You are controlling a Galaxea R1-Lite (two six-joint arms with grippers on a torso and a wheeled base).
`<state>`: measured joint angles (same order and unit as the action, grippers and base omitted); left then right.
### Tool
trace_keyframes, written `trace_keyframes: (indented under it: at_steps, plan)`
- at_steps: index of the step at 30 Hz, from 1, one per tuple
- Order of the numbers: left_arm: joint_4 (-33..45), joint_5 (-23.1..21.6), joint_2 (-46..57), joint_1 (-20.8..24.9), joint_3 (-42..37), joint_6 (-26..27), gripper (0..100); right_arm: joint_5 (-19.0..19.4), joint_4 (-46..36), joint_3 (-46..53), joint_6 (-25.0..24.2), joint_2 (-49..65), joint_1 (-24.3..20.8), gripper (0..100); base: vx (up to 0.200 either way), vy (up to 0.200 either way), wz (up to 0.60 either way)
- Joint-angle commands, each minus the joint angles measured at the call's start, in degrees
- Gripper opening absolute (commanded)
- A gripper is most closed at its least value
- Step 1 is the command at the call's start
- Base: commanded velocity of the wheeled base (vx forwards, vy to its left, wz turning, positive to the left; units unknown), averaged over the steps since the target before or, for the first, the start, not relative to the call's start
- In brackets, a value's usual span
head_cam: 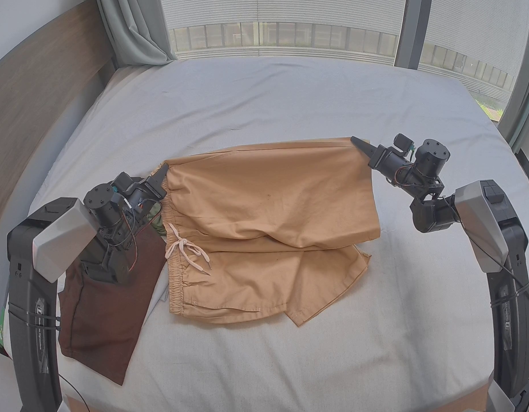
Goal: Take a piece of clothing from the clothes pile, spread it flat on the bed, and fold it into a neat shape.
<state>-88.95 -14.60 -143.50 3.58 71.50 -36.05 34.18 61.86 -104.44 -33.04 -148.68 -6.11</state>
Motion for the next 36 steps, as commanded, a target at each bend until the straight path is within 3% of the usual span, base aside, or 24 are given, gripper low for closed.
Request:
trace_keyframes:
  at_steps: [1, 17, 18, 19, 27, 30, 36]
  plan:
    - [-0.2, 0.0, -1.2, 0.0, 0.8, -0.1, 0, 0.0, -0.9, -2.4, 0.0, -1.7, 0.0, 0, 0.000, 0.000, 0.00]
    - [-0.1, 0.1, -2.1, 0.3, 3.0, -1.0, 0, -0.3, -5.8, -9.3, 0.0, -3.9, -0.5, 0, 0.000, 0.000, 0.00]
    - [-0.1, 0.5, -2.3, 0.3, 3.4, -1.1, 100, -0.4, -6.7, -9.7, 0.0, -3.8, -0.4, 0, 0.000, 0.000, 0.00]
    - [-0.1, 0.5, -2.5, 0.3, 3.6, -1.2, 100, -0.7, -7.0, -10.2, 0.0, -3.9, -0.4, 100, 0.000, 0.000, 0.00]
    - [0.0, 0.8, -2.7, 1.2, 1.4, -4.5, 100, -1.9, -6.2, -9.0, 0.3, -5.0, 0.0, 100, 0.000, 0.000, 0.00]
    - [0.0, 0.8, -2.4, 1.4, -1.4, -4.5, 100, -2.0, -4.3, -4.3, 0.3, -2.6, 0.0, 100, 0.000, 0.000, 0.00]
    - [-0.1, 0.1, 1.7, 1.2, -9.1, -4.1, 100, -2.1, 3.9, 15.5, 0.6, 5.8, -0.8, 100, 0.000, 0.000, 0.00]
